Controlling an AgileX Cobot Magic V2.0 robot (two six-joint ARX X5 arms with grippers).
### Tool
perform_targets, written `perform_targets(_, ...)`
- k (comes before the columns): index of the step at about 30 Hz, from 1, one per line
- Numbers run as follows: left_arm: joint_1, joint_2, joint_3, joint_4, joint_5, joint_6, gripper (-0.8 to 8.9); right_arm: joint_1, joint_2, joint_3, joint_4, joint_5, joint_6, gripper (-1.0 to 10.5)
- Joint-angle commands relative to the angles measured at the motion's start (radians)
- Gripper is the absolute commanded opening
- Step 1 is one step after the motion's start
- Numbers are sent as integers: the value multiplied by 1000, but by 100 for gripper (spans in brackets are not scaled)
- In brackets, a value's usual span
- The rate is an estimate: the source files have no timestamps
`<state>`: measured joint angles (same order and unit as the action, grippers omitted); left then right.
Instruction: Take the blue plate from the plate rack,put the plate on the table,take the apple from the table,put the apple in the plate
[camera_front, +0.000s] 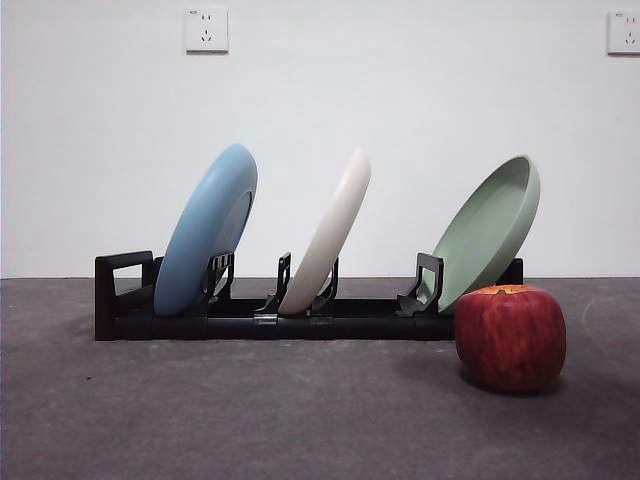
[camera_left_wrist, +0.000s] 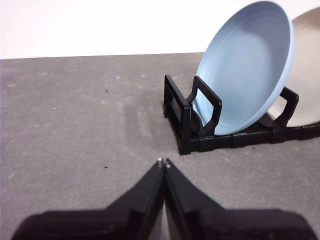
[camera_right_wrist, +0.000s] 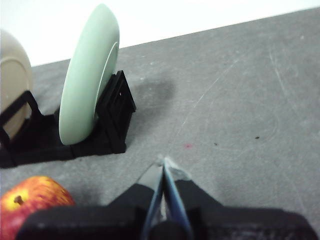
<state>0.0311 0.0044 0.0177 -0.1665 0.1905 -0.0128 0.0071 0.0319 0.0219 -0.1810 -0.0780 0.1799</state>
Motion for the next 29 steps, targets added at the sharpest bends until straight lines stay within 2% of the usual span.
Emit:
perform_targets(1,3,-3,-14,25,2,-23,-3,1,1,-16,2,-1,91,1)
perform_targets(4,3,-3,-13,24,2,-64,-3,1,1,-15,2,-9,106,0)
perform_targets(7,3,-3,-13,25,2,-121,-8,1,1,-7,-1,-58,124,-8)
perform_targets(11,3,2,-3,20,1,-252,-8,1,4,26,-13,-78,213,-11)
perform_targets(14,3,7,21,12,4,-305,-8,1,27,67,-15,-79,255,-11)
perform_targets(19,3,42,103,-14,23,-329,-8,1,122,179,-45,-85,273,-11)
perform_targets(27,3,236,317,-38,64,-322,-8,1,367,412,-95,-240,262,-10)
perform_targets(29,2,300,374,-39,113,-295,-8,1,432,472,-114,-283,232,-10)
